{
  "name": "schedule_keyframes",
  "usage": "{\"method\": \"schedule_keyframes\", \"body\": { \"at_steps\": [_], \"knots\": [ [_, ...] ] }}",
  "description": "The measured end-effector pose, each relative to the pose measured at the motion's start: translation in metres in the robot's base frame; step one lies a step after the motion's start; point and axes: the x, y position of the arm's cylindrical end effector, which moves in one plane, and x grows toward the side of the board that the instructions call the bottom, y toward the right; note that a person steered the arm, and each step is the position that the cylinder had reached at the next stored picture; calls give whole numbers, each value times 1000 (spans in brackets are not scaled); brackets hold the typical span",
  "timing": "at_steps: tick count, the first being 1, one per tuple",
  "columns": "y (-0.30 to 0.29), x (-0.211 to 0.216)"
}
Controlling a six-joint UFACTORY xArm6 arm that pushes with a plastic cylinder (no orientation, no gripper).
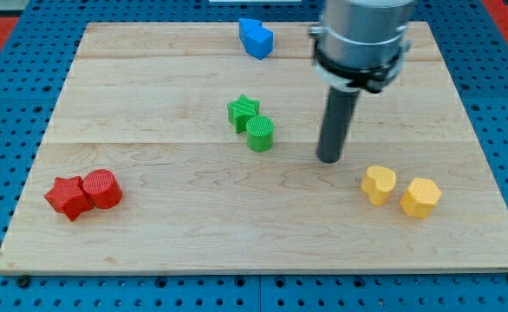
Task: Move the green blocks into the blue blocks on the board
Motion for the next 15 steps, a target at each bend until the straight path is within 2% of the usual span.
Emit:
{"method": "schedule_keyframes", "body": {
  "at_steps": [1,5,6,7,8,10,11,13,14,15],
  "knots": [
    [-38,-4],
    [-65,-45],
    [-65,-19],
    [-111,2],
    [-109,-31],
    [-109,-127],
    [-109,-153],
    [-99,-113],
    [-84,-121],
    [-91,-150]
  ]
}}
